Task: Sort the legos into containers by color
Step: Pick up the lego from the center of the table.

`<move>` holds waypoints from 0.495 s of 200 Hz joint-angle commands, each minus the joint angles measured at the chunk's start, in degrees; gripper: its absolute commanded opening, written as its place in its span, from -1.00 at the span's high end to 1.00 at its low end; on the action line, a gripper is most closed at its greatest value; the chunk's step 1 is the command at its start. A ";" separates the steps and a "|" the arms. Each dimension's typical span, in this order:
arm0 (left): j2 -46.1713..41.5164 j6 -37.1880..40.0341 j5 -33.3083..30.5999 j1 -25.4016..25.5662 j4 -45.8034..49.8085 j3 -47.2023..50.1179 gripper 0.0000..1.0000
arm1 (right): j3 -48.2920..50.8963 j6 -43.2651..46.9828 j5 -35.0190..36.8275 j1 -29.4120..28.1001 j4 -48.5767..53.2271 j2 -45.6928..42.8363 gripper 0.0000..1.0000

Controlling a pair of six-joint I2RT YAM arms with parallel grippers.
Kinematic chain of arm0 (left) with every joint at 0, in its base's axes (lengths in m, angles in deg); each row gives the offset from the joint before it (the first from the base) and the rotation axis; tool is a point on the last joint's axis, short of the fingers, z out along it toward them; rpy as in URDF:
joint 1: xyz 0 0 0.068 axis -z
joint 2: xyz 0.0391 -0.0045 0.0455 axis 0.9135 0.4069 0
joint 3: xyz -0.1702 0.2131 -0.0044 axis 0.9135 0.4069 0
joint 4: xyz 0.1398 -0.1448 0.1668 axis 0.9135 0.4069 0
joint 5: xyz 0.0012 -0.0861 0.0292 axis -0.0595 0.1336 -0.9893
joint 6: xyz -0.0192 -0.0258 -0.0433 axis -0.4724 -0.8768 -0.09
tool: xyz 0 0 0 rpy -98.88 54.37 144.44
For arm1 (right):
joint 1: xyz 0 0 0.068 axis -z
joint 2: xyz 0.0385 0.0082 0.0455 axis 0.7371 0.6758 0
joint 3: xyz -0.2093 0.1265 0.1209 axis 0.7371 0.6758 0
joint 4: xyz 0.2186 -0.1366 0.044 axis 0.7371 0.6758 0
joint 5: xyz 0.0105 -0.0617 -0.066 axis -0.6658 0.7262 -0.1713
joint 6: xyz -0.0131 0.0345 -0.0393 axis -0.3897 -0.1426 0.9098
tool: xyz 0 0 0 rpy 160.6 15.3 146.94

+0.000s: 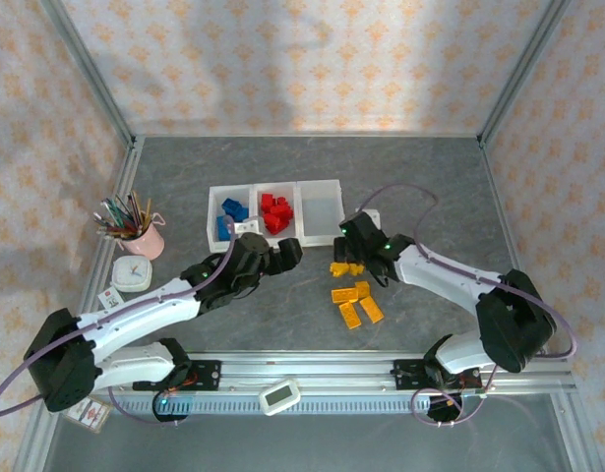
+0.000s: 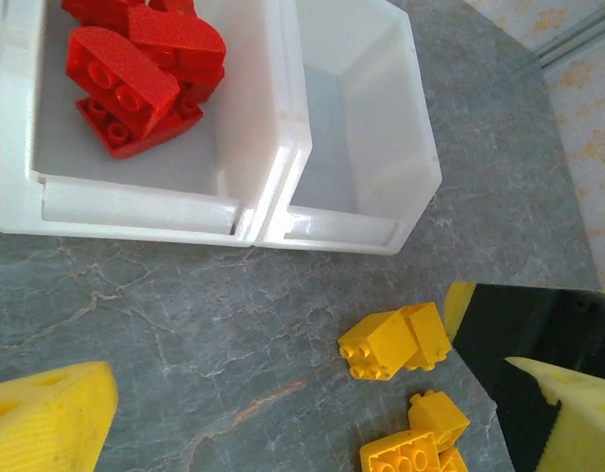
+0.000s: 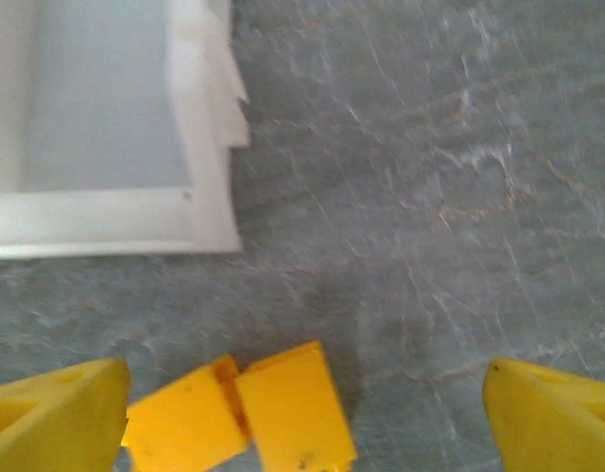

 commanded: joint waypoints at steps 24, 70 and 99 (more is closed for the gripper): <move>3.85 -1.09 0.48 0.91 -4.02 -0.56 -0.98 | -0.21 -1.43 -2.41 1.24 -1.50 2.86 -0.84; 4.67 -1.13 0.00 0.98 -2.55 -1.04 -0.98 | 0.91 -1.59 -2.14 2.00 -3.65 5.54 -0.70; 5.01 -1.14 -0.06 1.00 -2.69 -1.36 -0.98 | 1.55 -1.82 -3.41 2.71 -5.26 6.90 -0.57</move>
